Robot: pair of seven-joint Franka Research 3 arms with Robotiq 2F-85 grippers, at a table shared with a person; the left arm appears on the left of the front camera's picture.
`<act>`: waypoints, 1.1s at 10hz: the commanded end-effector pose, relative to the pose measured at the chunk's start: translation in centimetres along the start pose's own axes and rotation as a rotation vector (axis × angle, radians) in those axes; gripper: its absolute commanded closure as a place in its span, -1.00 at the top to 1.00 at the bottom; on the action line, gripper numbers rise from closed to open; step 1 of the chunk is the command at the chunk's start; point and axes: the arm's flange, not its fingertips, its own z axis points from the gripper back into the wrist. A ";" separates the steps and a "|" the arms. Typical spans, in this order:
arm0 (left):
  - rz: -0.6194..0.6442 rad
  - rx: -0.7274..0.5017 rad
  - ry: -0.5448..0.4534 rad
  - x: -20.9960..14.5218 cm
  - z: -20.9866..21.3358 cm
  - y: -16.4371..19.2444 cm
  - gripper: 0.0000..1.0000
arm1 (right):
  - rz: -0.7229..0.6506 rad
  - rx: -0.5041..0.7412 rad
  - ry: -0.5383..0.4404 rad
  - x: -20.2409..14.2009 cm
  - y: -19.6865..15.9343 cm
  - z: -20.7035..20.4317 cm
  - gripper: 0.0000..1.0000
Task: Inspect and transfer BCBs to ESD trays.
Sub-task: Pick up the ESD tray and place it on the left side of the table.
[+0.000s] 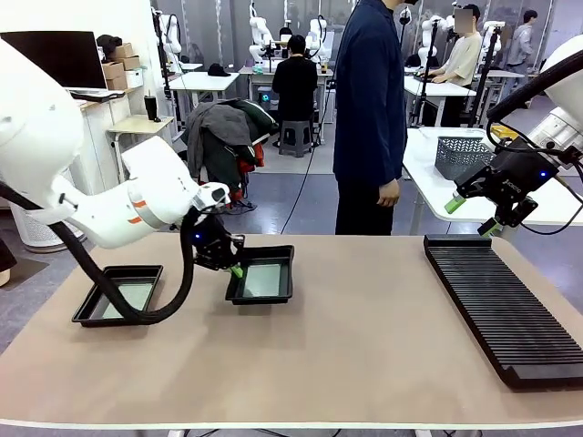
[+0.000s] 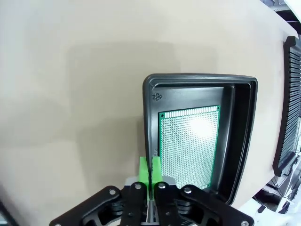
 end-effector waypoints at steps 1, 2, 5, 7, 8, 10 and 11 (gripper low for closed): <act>-0.024 0.008 0.012 -1.2 1.9 1.8 -0.94 | -0.023 -0.007 0.003 -0.2 0.1 0.0 1.00; -0.021 0.021 0.008 -1.3 2.9 3.0 -0.94 | -0.023 -0.007 0.003 -0.2 0.1 0.0 1.00; -0.024 0.069 0.010 -2.4 4.3 5.5 -0.94 | -0.023 -0.007 0.003 -0.2 0.1 0.0 1.00; -0.010 0.096 0.004 -3.2 4.9 7.1 -0.94 | -0.023 -0.007 0.003 -0.2 0.1 0.0 1.00; 0.011 0.111 -0.002 -3.5 4.9 7.8 -0.94 | -0.023 -0.007 0.003 -0.2 0.1 0.0 1.00; 0.068 0.147 -0.015 -3.6 4.3 9.1 -0.94 | -0.023 -0.007 0.003 -0.2 0.1 0.0 1.00; 0.086 0.150 -0.024 -3.7 4.0 9.9 -0.94 | -0.023 -0.007 0.003 -0.2 0.1 0.0 1.00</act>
